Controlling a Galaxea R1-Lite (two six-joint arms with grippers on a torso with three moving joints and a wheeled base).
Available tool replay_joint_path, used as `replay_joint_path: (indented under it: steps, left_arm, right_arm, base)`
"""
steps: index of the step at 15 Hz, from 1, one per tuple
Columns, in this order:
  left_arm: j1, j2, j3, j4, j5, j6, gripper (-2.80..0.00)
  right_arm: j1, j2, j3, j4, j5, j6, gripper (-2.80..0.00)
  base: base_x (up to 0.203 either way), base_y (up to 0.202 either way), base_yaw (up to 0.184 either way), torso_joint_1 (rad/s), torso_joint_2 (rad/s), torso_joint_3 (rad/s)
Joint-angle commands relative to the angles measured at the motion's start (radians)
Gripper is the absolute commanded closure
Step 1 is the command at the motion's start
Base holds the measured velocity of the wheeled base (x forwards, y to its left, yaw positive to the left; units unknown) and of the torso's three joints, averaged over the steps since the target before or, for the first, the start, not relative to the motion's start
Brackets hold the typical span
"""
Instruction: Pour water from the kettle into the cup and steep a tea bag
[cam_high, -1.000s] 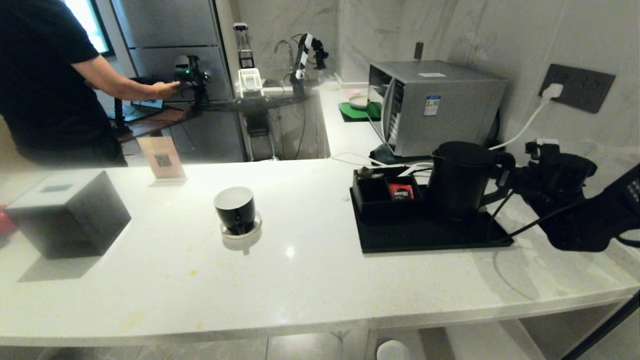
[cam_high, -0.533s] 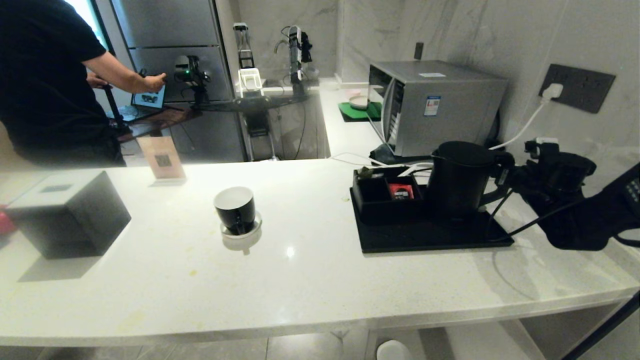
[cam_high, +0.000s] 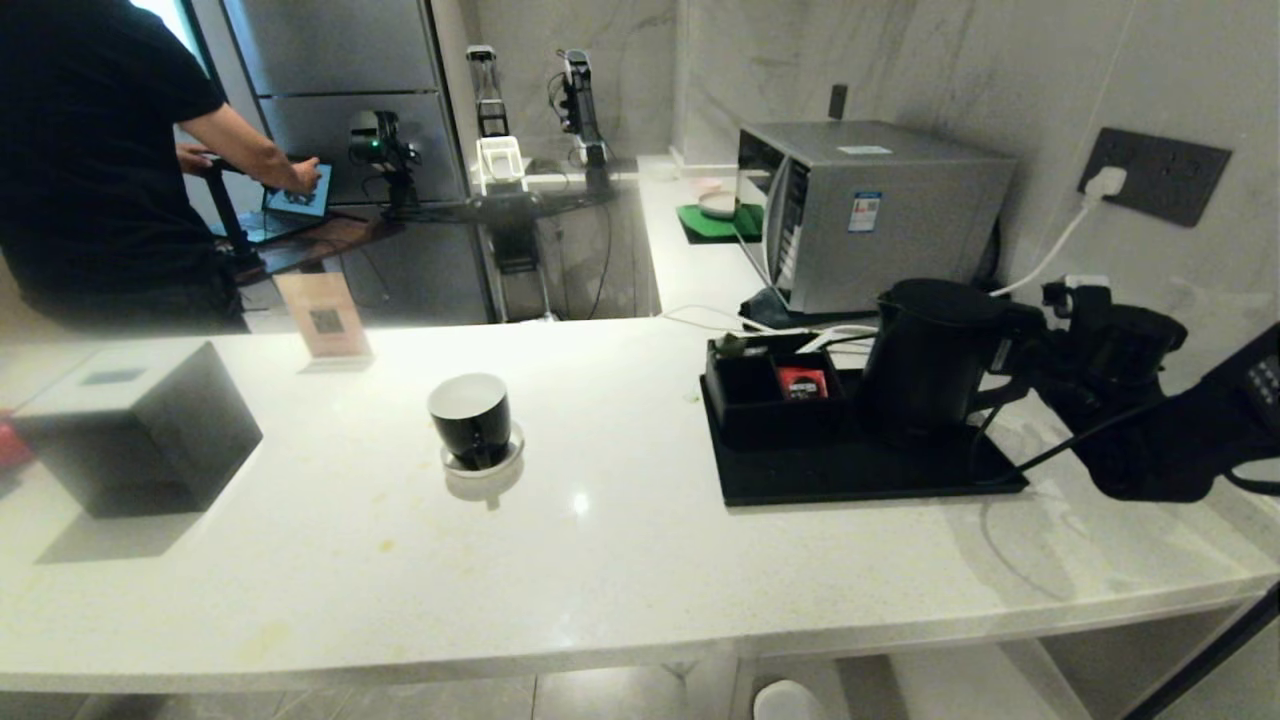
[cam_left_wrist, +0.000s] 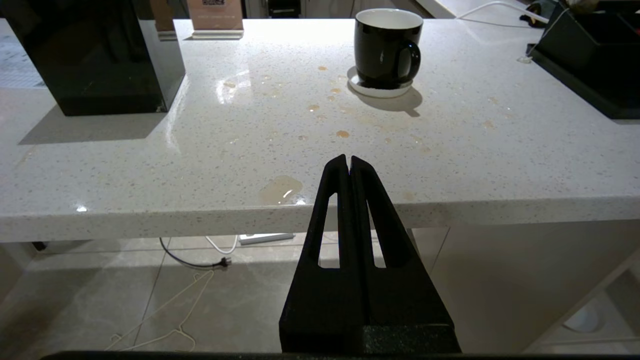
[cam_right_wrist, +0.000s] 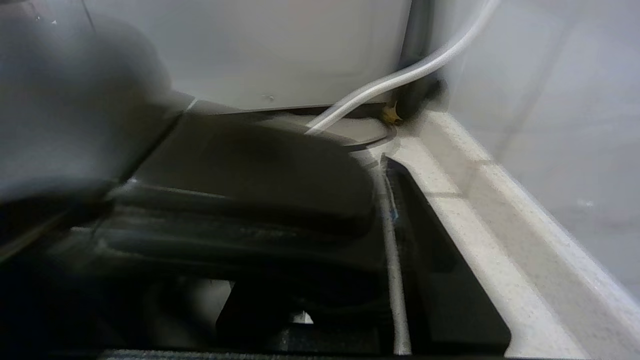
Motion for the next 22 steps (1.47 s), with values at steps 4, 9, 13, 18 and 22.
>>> replay_joint_path:
  steps: [4, 9, 13, 18, 22]
  left_arm:
    - [0.0, 0.0, 0.0, 0.0, 0.0, -0.001, 0.0]
    - [-0.001, -0.001, 0.0, -0.001, 0.0, -0.001, 0.0]
    - [-0.001, -0.001, 0.0, -0.001, 0.0, -0.001, 0.0]
    - [-0.001, 0.001, 0.0, 0.0, 0.0, -0.001, 0.0]
    - [-0.001, -0.001, 0.0, -0.001, 0.0, -0.001, 0.0]
  right_arm:
    - [0.008, -0.022, 0.017, -0.011, 0.001, 0.001, 0.0]
    - [0.02, -0.051, 0.072, -0.032, 0.001, 0.001, 0.0]
    - [0.023, -0.088, 0.103, -0.032, 0.0, 0.002, 0.0]
    - [0.027, -0.135, 0.152, -0.035, -0.012, 0.006, 0.0]
    - [0.028, -0.158, 0.156, -0.034, -0.018, 0.008, 0.0]
  base:
    - [0.0, 0.0, 0.0, 0.0, 0.0, 0.0]
    - [0.0, 0.0, 0.0, 0.0, 0.0, 0.0]
    - [0.0, 0.0, 0.0, 0.0, 0.0, 0.0]
    - [0.0, 0.0, 0.0, 0.0, 0.0, 0.0]
    - [0.0, 0.0, 0.0, 0.0, 0.0, 0.0]
